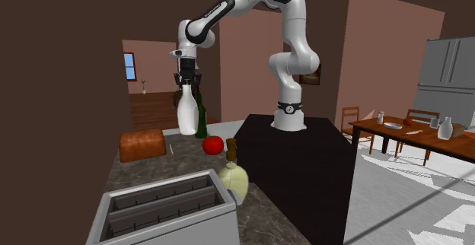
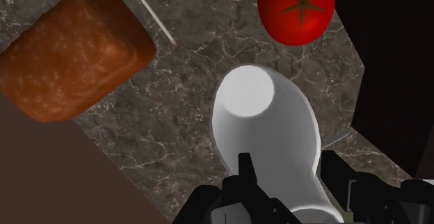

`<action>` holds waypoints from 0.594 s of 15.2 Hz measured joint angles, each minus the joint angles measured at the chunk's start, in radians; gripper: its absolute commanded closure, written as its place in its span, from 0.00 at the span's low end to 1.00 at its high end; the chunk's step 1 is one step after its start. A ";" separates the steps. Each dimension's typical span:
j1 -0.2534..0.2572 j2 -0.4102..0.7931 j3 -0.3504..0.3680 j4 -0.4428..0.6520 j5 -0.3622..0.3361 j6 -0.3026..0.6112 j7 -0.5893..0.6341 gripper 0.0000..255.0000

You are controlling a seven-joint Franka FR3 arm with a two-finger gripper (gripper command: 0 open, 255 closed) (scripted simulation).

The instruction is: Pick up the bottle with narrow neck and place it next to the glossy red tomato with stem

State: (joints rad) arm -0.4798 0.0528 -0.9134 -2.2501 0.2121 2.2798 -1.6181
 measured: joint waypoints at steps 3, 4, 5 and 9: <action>-0.005 0.040 0.008 -0.012 0.049 0.032 -0.034 1.00; -0.011 0.057 0.011 -0.012 0.068 0.039 -0.052 1.00; -0.015 0.067 0.014 -0.019 0.083 0.050 -0.065 1.00; -0.034 0.128 0.040 -0.030 0.161 0.092 -0.120 1.00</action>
State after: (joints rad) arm -0.5134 0.1804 -0.8738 -2.2805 0.3726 2.3719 -1.7378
